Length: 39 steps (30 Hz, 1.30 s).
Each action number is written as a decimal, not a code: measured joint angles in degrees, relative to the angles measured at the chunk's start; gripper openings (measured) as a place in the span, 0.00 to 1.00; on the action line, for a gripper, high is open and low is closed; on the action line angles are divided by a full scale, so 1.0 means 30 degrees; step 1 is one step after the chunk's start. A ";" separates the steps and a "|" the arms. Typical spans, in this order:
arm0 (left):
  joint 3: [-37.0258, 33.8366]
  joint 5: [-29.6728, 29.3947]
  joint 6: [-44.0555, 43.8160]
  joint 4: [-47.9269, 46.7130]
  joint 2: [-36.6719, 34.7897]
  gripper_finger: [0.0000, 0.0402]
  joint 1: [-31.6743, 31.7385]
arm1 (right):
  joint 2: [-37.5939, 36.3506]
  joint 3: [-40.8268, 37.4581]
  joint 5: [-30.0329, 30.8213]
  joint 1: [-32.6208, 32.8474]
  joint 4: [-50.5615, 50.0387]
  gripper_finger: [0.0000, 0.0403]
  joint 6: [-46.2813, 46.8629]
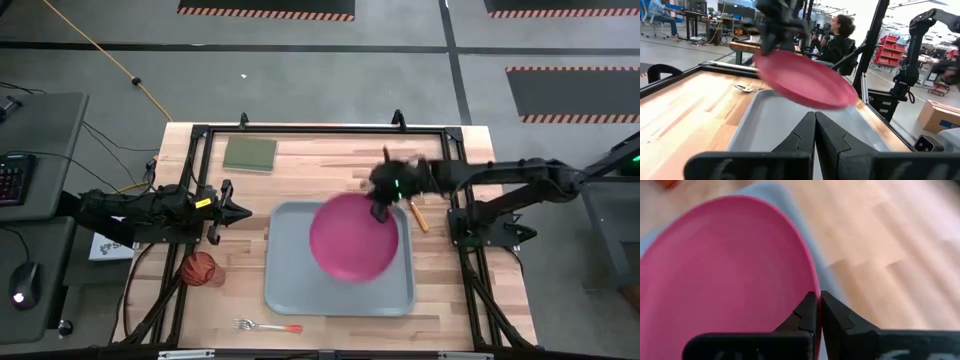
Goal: Pick and place plate/cup/fork/spoon on tray
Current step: Put the pink plate on the gray tray
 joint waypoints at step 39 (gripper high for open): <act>0.0000 0.0000 -0.0004 -0.0015 0.0006 0.00 0.0002 | 0.3044 -0.8925 0.0628 0.3368 1.2306 0.02 0.5921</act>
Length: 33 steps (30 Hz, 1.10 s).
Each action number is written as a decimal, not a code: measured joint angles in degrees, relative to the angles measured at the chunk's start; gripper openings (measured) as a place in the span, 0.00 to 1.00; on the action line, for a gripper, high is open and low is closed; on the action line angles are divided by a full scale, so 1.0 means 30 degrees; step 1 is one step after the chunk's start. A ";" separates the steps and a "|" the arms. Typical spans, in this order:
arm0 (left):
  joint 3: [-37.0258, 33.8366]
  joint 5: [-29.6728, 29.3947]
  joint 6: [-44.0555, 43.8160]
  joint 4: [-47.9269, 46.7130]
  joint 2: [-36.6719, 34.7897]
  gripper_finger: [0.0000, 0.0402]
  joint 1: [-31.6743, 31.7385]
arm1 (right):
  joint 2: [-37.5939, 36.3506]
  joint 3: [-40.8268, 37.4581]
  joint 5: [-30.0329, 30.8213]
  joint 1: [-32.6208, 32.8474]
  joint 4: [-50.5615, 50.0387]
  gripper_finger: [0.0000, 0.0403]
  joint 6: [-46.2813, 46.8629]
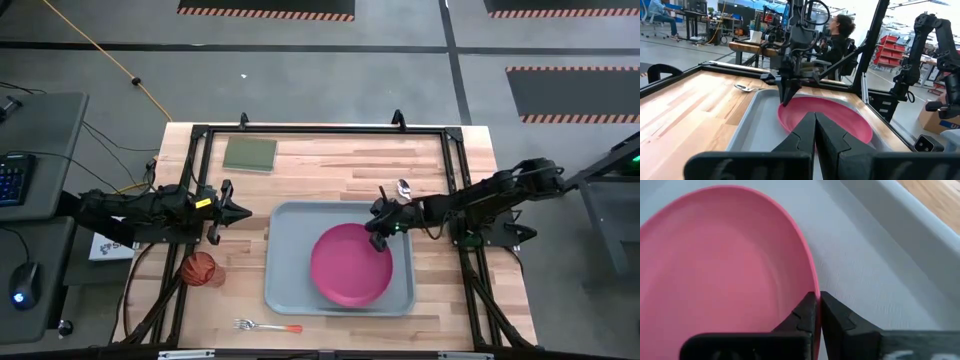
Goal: Pick and place plate/cup/fork/spoon on tray
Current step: Put the pink plate on the gray tray, then put the red cup to the top left of the pink plate on the gray tray
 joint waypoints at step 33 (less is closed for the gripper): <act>0.0000 0.0000 0.0001 0.0015 0.0000 0.00 0.0003 | -0.5087 0.0042 0.5402 -0.1190 0.0886 0.53 -0.6092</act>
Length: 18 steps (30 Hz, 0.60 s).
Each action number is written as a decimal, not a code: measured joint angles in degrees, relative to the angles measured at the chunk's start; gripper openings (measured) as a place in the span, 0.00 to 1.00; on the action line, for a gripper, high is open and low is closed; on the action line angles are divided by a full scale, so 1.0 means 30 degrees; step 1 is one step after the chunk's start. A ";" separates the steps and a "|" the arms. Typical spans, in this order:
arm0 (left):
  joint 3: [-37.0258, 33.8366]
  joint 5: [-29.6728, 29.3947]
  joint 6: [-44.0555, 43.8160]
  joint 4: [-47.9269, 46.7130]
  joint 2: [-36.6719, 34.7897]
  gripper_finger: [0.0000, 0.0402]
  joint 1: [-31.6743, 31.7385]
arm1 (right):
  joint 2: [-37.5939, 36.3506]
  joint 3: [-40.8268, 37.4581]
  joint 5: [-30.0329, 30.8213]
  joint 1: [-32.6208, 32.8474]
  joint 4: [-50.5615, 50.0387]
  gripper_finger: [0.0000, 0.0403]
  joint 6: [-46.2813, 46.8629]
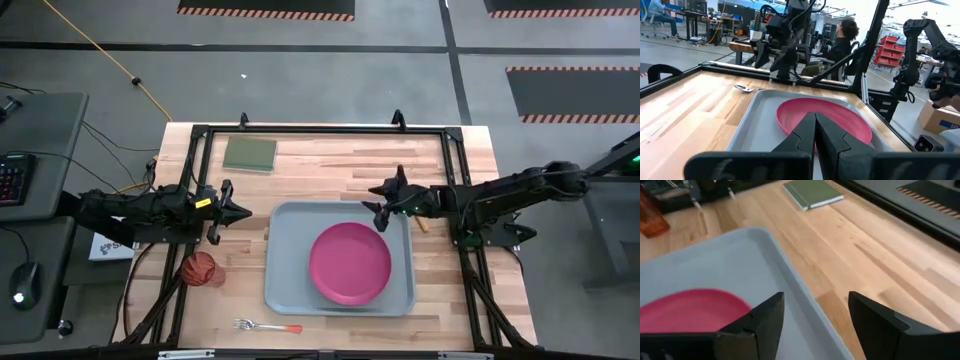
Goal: Pick and place plate/cup/fork/spoon on tray
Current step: Put the red cup to the top left of the pink plate on the gray tray
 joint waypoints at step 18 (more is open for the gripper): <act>0.0000 0.0000 0.0002 0.0000 -0.0002 0.00 0.0000 | -0.0779 -0.2749 0.1514 -0.1375 0.0475 0.53 -0.1063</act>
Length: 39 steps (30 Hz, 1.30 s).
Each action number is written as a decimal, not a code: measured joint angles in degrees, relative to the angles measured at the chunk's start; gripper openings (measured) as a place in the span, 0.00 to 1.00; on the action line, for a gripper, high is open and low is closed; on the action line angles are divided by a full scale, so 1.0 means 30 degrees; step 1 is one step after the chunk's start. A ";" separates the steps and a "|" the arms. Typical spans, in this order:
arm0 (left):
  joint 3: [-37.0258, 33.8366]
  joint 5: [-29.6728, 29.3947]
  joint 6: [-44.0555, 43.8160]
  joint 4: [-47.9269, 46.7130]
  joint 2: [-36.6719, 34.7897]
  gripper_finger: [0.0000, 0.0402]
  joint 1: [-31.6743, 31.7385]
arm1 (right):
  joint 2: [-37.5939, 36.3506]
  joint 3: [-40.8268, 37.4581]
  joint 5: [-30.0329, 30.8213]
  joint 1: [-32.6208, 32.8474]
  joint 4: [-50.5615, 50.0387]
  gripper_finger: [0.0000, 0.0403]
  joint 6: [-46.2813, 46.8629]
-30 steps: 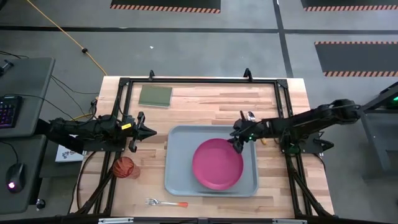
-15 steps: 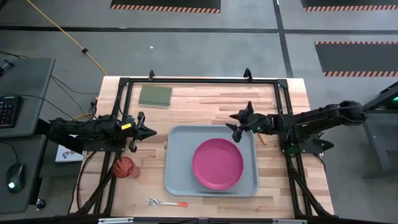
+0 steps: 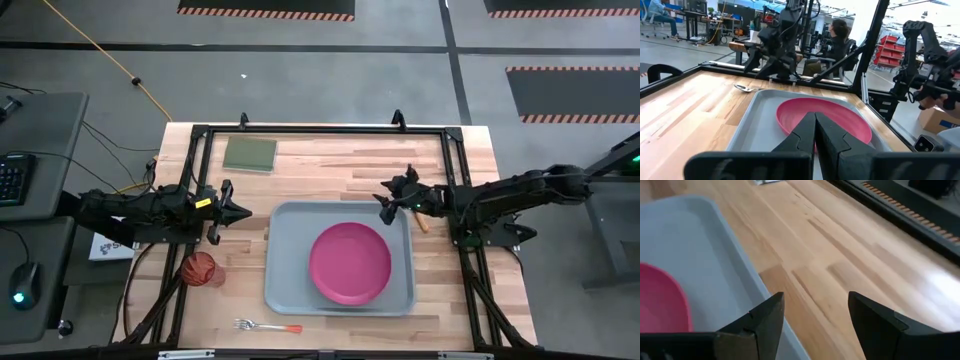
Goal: Pick and place plate/cup/fork/spoon on tray
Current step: Put the red cup to the top left of the pink plate on the gray tray
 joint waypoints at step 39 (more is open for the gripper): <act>0.6834 -0.1863 0.1826 -0.0633 0.6137 0.55 -0.0049 | -0.4152 -0.2837 -0.2681 0.0138 1.1233 0.53 -0.4494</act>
